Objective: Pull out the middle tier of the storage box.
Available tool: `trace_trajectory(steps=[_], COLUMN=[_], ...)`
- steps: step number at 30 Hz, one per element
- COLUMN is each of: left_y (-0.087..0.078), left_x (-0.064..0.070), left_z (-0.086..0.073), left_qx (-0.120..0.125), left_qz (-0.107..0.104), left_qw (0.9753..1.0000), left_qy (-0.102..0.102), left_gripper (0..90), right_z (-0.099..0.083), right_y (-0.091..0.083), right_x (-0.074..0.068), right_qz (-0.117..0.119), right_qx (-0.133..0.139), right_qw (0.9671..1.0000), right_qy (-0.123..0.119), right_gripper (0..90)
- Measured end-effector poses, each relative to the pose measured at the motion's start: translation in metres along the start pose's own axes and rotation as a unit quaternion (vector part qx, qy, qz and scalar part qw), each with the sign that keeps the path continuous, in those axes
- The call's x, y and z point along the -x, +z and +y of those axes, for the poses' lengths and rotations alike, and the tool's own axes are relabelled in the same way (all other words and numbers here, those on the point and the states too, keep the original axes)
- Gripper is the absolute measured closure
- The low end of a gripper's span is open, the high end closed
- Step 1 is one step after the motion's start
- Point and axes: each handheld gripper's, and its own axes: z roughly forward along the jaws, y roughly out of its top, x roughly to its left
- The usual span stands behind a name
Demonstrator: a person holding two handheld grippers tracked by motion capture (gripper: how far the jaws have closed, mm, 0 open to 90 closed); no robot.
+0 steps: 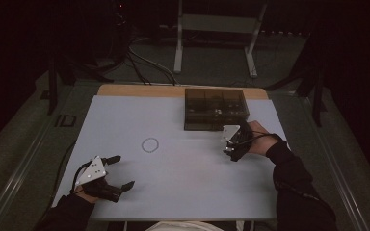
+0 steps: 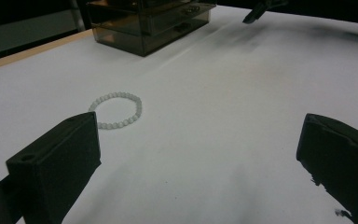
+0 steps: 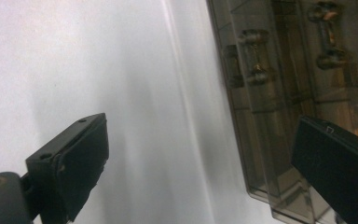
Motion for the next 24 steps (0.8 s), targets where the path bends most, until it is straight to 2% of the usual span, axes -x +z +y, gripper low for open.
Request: trace_trajectory(steps=[9,12,20,24], left_y=[0.000,0.000,0.000,0.000], left_x=[0.000,0.000,0.000,0.000], left_z=[0.000,0.000,0.000,0.000], left_qx=[0.000,0.000,0.000,0.001], left_qz=[0.000,0.000,0.000,0.000], left_qw=[1.0000,1.0000,1.0000,1.0000], left_qy=[-0.001,-0.001,-0.002,-0.003], left_gripper=[1.0,1.0,0.9,1.0], right_z=[-0.005,-0.006,-0.005,-0.003], right_y=[-0.010,-0.012,-0.014,-0.016], right_x=[0.013,0.017,0.031,0.037], right_qz=[0.023,0.029,0.043,0.049], right_qx=[0.008,0.005,-0.001,-0.009], right_qw=[0.9997,0.9996,0.9990,0.9988], right_qy=[0.007,-0.001,0.007,-0.002], right_gripper=[4.9,5.0,5.0,5.3])
